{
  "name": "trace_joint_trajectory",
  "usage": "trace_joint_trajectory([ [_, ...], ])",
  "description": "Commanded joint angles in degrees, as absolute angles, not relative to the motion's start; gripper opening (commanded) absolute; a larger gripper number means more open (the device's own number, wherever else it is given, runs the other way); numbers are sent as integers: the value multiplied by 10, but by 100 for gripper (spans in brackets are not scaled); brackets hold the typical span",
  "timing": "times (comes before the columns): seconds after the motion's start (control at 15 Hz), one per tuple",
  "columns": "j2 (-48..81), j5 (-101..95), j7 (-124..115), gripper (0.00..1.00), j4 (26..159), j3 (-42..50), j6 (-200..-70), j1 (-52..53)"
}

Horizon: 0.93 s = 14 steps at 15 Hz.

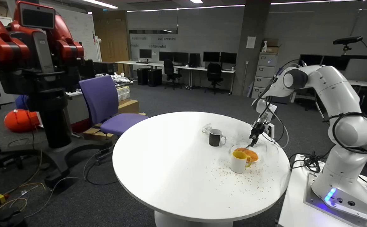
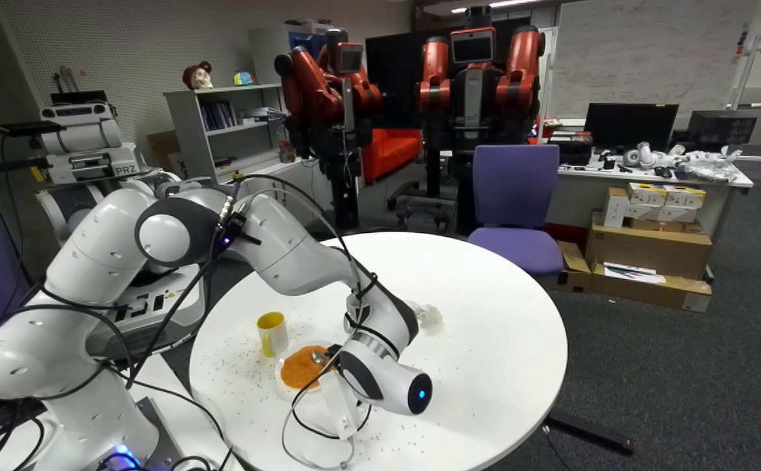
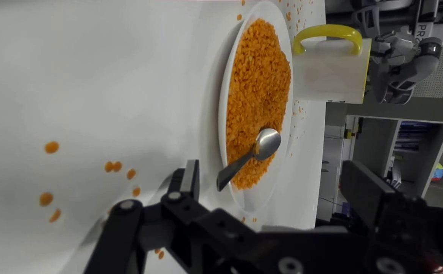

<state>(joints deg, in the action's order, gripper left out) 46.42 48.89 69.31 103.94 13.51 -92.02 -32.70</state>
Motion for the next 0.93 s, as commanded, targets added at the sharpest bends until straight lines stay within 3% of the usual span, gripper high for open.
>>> trace_joint_trajectory([
  [0.0,467,480,672,96,1031,133,-925,-321],
  [0.07,468,481,671,88,1031,133,-925,-320],
  [0.27,470,481,671,80,1030,133,-923,-319],
  [0.6,472,479,671,84,1029,134,-923,-320],
  [0.87,471,483,672,78,1029,135,-922,-325],
])
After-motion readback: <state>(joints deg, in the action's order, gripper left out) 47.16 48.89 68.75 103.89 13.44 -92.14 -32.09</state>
